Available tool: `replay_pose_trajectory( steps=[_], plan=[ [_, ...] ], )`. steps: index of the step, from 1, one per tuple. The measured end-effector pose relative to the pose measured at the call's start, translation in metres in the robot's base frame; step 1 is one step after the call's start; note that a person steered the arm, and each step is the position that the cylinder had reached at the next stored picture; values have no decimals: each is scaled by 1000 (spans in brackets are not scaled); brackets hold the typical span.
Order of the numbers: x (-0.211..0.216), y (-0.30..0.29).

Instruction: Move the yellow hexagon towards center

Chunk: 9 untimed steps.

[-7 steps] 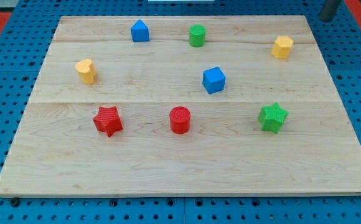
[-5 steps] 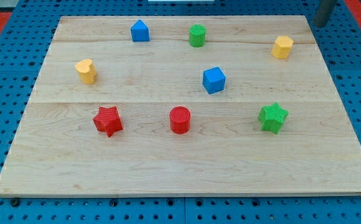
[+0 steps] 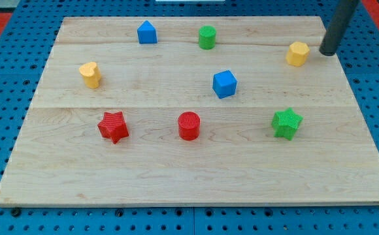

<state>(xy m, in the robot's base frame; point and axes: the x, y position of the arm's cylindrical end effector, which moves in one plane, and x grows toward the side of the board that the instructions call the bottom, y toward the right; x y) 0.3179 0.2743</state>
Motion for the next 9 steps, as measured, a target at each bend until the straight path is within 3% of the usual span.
replay_pose_trajectory(
  steps=[1,4,5,6,7,8,9],
  plan=[
    [-16,-87],
    [-125,-165],
    [-115,-211],
    [-62,-219],
    [-60,-187],
    [-48,-86],
    [-23,-44]
  ],
)
